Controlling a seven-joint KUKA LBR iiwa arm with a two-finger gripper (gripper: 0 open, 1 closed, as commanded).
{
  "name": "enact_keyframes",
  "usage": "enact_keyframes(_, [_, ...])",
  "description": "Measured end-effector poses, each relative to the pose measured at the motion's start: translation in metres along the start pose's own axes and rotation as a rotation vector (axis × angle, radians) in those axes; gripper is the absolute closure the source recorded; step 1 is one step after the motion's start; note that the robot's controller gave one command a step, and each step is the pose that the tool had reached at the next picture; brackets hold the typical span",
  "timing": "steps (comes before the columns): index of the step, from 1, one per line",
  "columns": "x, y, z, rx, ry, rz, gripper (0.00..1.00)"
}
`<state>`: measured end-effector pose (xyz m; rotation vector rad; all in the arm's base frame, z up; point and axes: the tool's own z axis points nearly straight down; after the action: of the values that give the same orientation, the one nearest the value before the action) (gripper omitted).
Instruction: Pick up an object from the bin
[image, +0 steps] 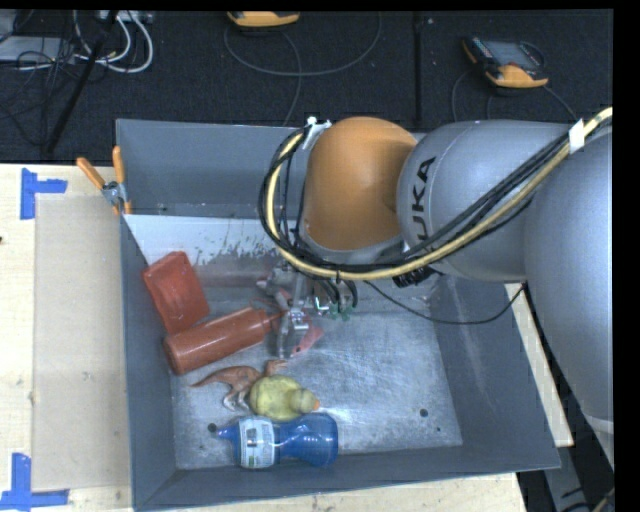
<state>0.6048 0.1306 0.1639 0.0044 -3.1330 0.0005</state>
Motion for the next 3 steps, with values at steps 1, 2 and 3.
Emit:
enact_keyframes(1, [-0.002,-0.001,-0.005,-0.001,-0.007,0.003,0.0])
enact_keyframes(2, [0.006,-0.056,0.075,0.0,-0.015,-0.425,1.0])
enact_keyframes(3, [0.006,-0.056,0.075,0.0,-0.015,-0.425,1.0])
